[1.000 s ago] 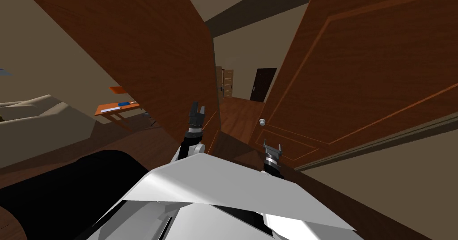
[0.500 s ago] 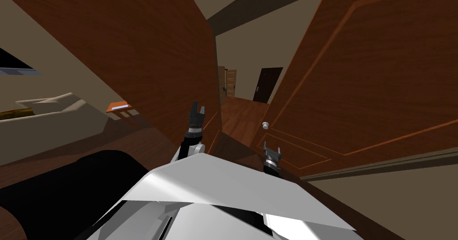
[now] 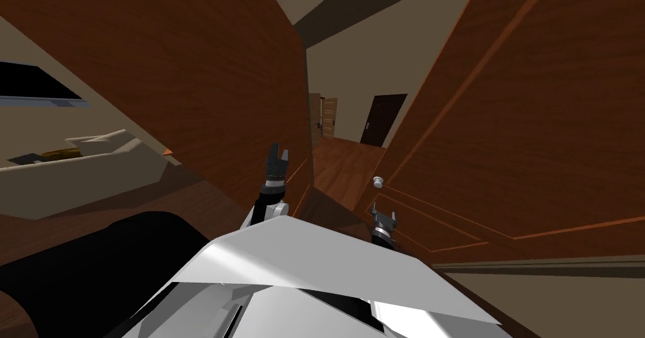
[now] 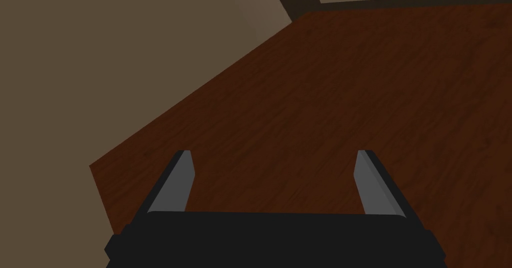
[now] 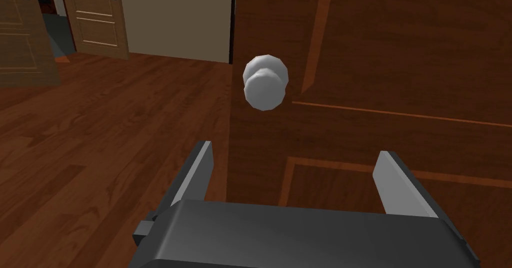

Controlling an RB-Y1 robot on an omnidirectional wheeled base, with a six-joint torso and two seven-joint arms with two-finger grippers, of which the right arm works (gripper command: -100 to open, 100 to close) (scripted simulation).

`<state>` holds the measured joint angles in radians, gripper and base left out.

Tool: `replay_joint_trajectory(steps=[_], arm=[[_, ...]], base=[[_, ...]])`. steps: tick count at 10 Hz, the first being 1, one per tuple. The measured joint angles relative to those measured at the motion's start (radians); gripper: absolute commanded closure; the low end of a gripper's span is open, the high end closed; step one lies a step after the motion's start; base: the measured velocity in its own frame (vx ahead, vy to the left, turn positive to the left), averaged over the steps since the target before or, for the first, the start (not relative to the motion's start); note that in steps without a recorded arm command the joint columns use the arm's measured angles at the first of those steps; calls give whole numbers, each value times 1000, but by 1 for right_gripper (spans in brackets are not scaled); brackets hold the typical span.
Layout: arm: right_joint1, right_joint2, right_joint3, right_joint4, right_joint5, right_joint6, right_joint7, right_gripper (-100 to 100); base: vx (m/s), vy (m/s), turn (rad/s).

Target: Pull the door open

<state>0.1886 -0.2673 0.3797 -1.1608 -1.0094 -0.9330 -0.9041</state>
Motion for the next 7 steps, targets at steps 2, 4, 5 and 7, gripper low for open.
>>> replay_joint_trajectory(steps=[2, 4, 5, 7], arm=[[-14, -8, 20, 50, -42, -19, -39, -100], [-21, -19, 38, 90, -81, -37, -75, -100], [-30, -22, 45, 114, -97, -43, -90, -100], [-39, -24, 55, 144, -114, -56, -114, -100]], base=[[147, -51, 166], [144, -56, 128], [130, -26, 133], [79, -16, -73]])
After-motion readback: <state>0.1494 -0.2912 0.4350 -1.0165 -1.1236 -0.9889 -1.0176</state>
